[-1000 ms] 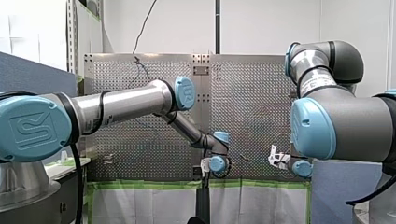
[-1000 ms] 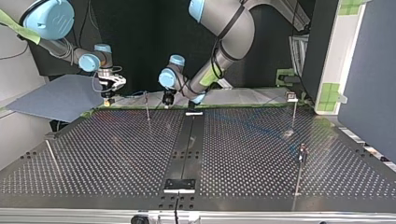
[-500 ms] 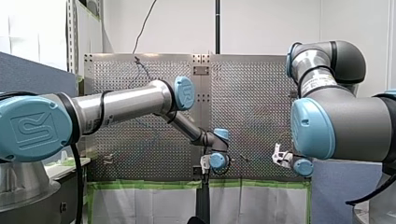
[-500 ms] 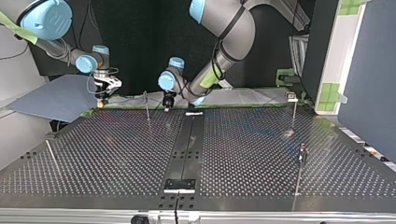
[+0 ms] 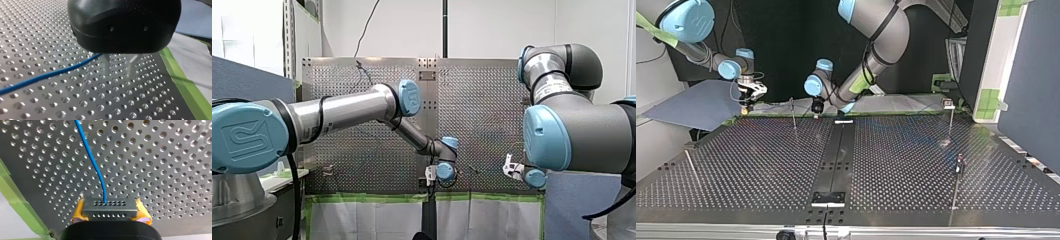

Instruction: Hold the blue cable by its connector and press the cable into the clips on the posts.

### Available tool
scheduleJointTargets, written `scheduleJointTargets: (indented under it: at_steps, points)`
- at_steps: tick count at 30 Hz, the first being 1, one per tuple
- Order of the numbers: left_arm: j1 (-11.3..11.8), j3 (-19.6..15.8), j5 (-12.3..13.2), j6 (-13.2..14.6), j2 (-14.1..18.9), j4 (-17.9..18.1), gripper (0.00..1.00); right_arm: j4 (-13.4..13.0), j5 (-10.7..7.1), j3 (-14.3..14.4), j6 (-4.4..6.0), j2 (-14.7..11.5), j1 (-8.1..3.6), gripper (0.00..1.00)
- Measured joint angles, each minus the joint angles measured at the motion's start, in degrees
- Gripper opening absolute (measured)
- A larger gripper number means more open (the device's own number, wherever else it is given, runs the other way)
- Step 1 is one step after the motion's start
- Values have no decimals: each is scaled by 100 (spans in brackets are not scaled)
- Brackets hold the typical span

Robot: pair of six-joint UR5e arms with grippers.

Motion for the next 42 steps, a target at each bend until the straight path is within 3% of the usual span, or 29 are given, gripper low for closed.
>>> scheduleJointTargets:
  at_steps: [8, 15, 19, 23, 29, 42]
  points:
    - [-91, -367, -335, 201, 361, -25, 100, 103, 22, -2, 9, 0, 53, 0]
    - [-341, -722, -325, 489, 703, -116, 100, 159, 27, -2, 25, -2, 76, 0]
    - [-508, -902, -273, 574, 804, -87, 100, 171, 32, -2, 93, -1, 82, 0]
    - [-688, -1090, -199, 550, 831, 58, 100, 172, 35, -2, 171, -1, 89, 0]
    - [-940, -1391, -195, 474, 983, 351, 100, 223, 35, -2, 190, -1, 109, 0]
    - [-1092, -2012, -199, 236, 1506, 820, 100, 272, 27, -2, 239, 4, 170, 0]
